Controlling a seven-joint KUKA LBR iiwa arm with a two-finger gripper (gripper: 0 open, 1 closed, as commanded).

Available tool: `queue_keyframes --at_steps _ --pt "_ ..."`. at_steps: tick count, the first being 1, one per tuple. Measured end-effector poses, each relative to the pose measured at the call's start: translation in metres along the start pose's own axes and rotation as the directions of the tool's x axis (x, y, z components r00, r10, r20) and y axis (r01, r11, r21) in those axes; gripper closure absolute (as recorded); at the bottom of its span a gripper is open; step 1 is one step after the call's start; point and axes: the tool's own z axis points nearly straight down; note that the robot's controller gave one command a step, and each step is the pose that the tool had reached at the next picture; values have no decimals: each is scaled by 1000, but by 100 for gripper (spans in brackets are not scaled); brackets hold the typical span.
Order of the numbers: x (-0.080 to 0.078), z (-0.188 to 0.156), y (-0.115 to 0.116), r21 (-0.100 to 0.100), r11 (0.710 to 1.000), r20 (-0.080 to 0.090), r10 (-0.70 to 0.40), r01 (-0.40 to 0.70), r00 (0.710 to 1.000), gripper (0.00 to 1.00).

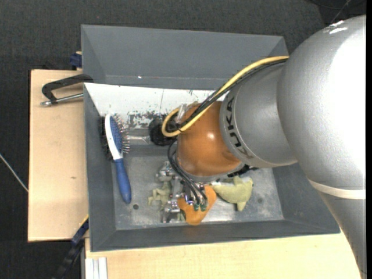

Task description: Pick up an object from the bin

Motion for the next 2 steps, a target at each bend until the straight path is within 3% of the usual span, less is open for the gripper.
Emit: queue_keyframes --at_steps 1,2 --pt "-1 -1 1 -1 1000 5 0 0 1000 100" --pt "-5 -130 3 1 1000 5 -1 1 1000 100"
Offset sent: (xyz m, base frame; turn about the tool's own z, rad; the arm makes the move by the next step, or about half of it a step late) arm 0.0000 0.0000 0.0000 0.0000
